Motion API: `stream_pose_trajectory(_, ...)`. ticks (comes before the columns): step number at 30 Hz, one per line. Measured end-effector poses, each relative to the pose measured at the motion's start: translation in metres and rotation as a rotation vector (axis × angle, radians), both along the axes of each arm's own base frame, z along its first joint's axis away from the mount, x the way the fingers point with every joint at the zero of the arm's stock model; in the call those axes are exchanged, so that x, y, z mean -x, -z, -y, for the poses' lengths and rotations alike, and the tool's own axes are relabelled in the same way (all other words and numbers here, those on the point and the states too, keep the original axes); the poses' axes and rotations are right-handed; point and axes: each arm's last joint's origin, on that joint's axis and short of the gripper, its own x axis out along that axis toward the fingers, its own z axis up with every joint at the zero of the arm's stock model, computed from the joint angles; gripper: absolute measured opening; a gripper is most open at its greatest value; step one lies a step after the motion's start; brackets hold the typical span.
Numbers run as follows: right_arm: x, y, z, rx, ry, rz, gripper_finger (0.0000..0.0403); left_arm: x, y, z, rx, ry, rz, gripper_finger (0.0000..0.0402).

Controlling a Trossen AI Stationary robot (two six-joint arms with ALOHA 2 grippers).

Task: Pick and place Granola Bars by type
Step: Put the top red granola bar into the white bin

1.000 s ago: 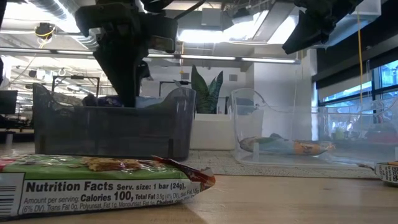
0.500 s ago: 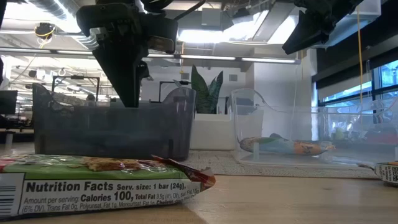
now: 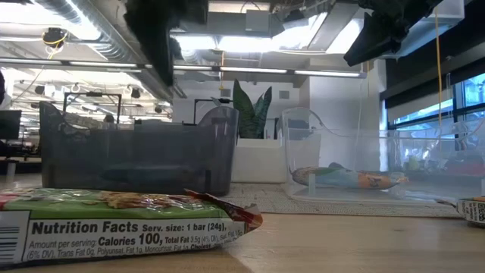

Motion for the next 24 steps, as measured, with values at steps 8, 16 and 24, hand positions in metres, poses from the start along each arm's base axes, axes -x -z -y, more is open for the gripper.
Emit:
stream_pose_trajectory(8, 0.0, 0.0, 0.0, -0.056, 0.048, 0.038, 0.0186, 0.015, -0.025, -0.029, -0.059, -0.188, 0.105, 0.0175)
stream_pose_trajectory(16, -0.001, 0.001, 0.0, -0.086, 0.072, 0.056, 0.0186, 0.02, -0.007, -0.074, -0.03, -0.303, 0.045, 0.0172)
stream_pose_trajectory(24, -0.004, 0.003, 0.0, -0.087, 0.076, 0.04, 0.0186, 0.022, 0.037, -0.097, 0.121, -0.279, 0.132, 0.0172)
